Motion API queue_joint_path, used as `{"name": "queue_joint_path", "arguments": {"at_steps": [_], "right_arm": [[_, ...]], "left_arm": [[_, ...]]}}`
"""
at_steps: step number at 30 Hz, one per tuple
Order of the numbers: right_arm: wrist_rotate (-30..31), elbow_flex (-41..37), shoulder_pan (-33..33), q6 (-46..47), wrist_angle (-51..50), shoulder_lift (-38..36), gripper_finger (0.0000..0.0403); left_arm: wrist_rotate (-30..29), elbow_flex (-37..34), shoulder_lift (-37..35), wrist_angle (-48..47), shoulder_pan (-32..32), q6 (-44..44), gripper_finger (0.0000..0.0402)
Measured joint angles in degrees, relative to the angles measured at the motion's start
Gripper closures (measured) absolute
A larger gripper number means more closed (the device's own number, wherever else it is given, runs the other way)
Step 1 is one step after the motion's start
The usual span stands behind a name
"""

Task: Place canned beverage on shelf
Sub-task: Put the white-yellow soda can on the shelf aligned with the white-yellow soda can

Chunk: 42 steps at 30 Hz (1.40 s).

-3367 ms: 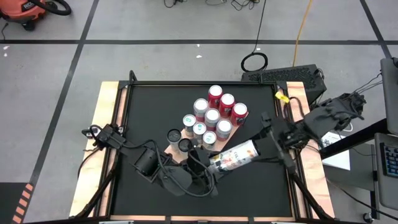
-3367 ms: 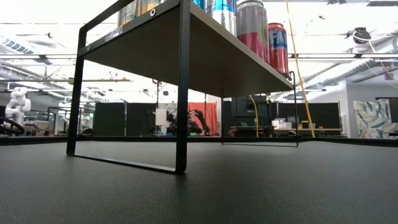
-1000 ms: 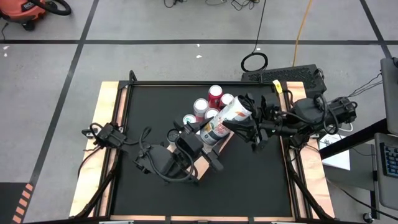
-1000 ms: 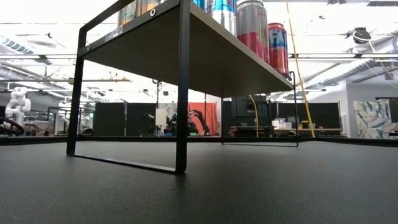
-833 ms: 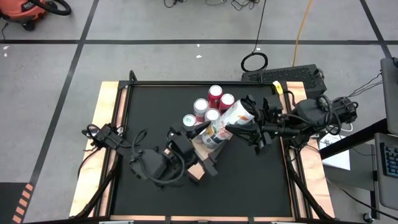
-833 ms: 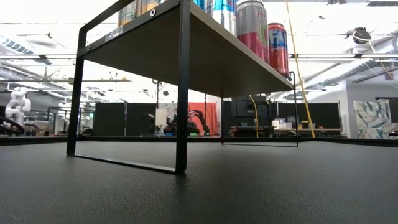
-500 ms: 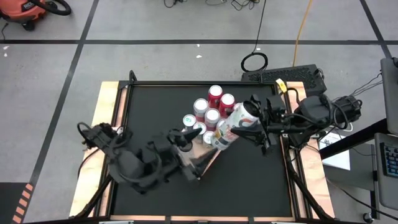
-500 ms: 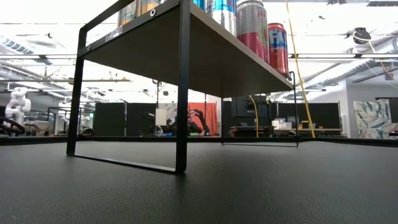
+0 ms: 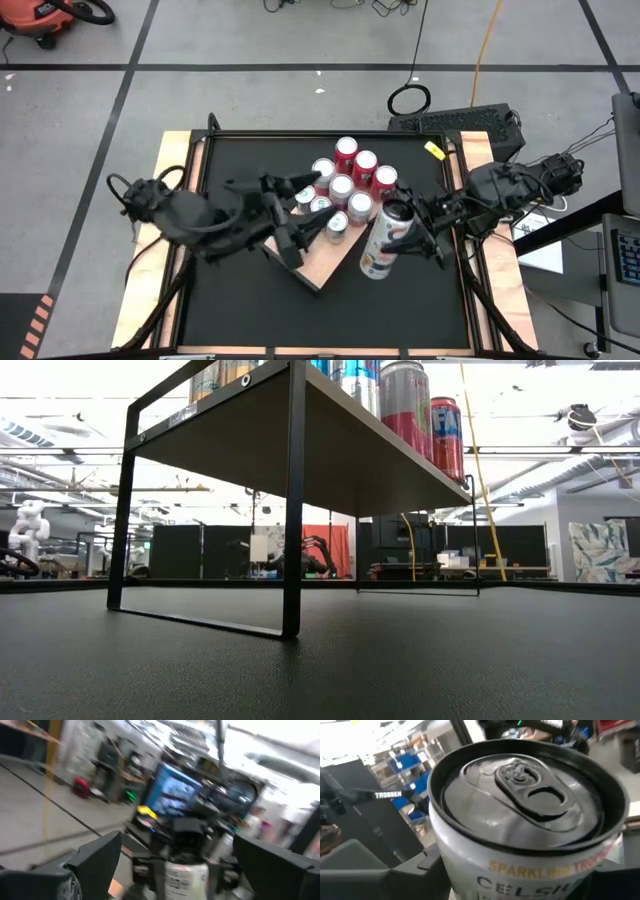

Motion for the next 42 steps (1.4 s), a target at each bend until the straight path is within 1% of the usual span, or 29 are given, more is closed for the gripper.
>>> {"name": "queue_joint_path", "arguments": {"at_steps": [4, 6, 11, 18, 25, 32, 39, 42], "right_arm": [[-2.32, 0.0, 0.0, -0.43, -3.09, 0.2, 0.0166], [-3.3, 0.0, 0.02, -0.69, -3.95, 0.22, 0.0166], [-3.76, 0.01, 0.09, -1.14, -8.05, 0.19, 0.0166], [-4.95, 0.02, 0.09, -1.92, -11.96, 0.53, 0.0166], [-7.56, 0.02, 0.11, -2.03, -11.86, 0.73, 0.0165], [-7.71, 0.02, 0.1, -2.85, -11.93, 0.73, 0.0165], [-7.73, 0.02, 0.11, -3.53, -12.13, 0.73, 0.0165], [-7.73, 0.02, 0.11, -3.73, -12.15, 0.73, 0.0165]], "left_arm": [[11.63, -0.04, 0.16, -8.23, 3.86, -9.98, 0.0016], [15.01, -0.04, 0.86, -11.61, 5.51, -13.3, 0.0016], [21.03, -0.13, 2.67, -15.85, 6.78, -14.33, 0.0016], [22.78, -0.05, 3.88, -16.63, 7.28, -14.57, 0.0016], [25.81, -0.04, 5.0, -16.44, 7.62, -16.0, 0.0016], [27.81, -0.05, 7.57, -14.49, 7.67, -15.66, 0.0016], [27.99, -0.09, 9.53, -12.31, 7.67, -15.71, 0.0016], [26.88, 0.0, 10.36, -10.79, 8.0, -15.32, 0.0016]]}}
